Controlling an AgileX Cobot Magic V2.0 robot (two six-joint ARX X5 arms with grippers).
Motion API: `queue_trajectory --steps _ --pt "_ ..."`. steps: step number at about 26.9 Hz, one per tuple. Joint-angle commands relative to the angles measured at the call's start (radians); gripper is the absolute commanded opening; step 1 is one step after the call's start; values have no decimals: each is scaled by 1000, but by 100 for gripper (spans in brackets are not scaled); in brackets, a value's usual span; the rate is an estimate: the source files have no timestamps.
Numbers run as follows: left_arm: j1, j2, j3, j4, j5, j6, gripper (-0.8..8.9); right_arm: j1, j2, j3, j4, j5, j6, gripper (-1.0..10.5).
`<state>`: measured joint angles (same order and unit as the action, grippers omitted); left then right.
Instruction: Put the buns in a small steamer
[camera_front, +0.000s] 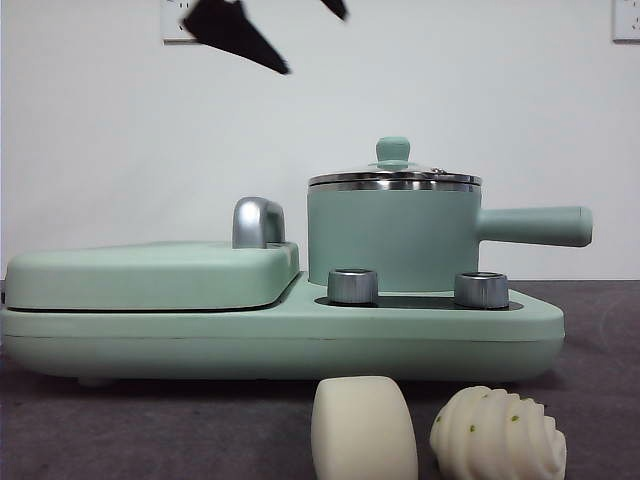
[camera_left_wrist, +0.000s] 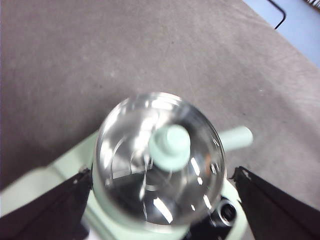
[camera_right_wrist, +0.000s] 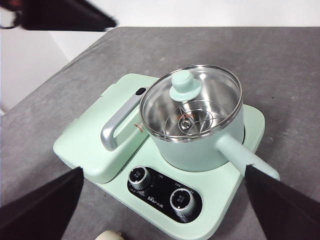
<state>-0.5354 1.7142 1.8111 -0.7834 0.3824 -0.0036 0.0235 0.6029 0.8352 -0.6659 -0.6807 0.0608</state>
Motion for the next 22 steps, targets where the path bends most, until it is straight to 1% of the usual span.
queue_trajectory --steps 1,6,8,10,16,22 --pt "-49 82 87 6 -36 58 435 2 3 13 7 -3 14 514" --pt "-109 162 123 13 -84 72 435 2 3 13 7 -3 18 514" --pt "-136 192 123 18 -127 82 435 2 3 13 7 -3 19 514" --pt "-156 211 123 28 -135 82 434 2 3 13 7 -3 26 514" --pt "-165 248 123 58 -159 83 434 2 3 13 7 -3 41 514" --pt "-165 270 123 43 -159 82 433 2 3 13 6 -3 45 514"
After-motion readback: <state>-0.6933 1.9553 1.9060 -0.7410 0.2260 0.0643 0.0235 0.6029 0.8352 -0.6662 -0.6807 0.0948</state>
